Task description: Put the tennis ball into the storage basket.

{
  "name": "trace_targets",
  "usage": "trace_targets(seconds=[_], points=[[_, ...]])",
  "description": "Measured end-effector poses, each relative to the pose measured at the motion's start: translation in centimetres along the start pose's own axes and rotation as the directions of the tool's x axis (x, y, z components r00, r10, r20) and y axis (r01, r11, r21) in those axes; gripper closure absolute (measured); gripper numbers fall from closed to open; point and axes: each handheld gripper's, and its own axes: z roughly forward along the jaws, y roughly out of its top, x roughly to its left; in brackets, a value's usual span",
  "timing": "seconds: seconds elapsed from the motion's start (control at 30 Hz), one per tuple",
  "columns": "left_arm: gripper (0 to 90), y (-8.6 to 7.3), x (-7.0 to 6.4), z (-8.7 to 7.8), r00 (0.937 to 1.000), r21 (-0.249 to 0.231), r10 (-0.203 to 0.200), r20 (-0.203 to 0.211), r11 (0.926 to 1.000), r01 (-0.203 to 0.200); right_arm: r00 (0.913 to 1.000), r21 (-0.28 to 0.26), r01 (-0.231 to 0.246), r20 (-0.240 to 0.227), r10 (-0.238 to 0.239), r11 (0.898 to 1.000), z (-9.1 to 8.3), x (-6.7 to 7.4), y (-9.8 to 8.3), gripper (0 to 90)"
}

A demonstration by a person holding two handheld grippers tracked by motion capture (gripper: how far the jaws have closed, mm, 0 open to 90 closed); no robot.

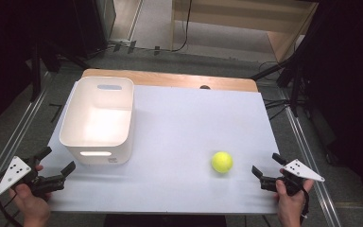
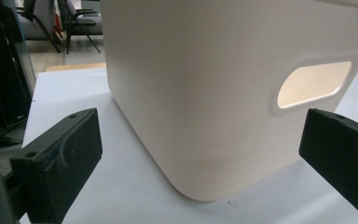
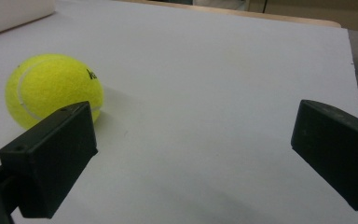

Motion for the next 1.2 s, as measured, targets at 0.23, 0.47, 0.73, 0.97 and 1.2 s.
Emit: trace_targets(seconds=[0.23, 0.47, 0.73, 0.97, 1.2], points=[[0.0, 0.0, 0.0, 0.1, 1.0, 0.006, -0.006, -0.004, 1.0, 0.006, 0.9996, 0.029, 0.023, -0.015, -0.022, 0.999, 0.0, 0.3, 0.2, 0.0], [0.0, 0.0, 0.1, 0.1, 0.9999, -0.005, -0.014, -0.005, 0.9999, 0.014, 0.9983, 0.07, 0.045, -0.041, -0.042, 0.996, 0.1, 0.6, 0.9, 0.0], [0.0, 0.0, 0.2, 0.0, 0.9998, -0.007, -0.021, -0.006, 0.9998, 0.021, 0.9895, 0.1, 0.076, -0.13, -0.063, 0.992, 0.3, 1.9, 2.8, 0.0], [0.0, -0.1, 0.1, 0.0, 0.9999, -0.004, -0.013, 0.002, 0.9999, 0.013, 0.9852, 0.159, 0.101, -0.153, -0.077, 0.982, 0.8, 2.9, 4.3, 0.0], [0.0, 0.0, -0.1, 0.1, 1.0, 0.006, 0.007, 0.006, 1.0, -0.007, 0.9801, 0.195, 0.143, -0.164, -0.111, 0.97, 1.5, 3.4, 5.3, 0.0]])
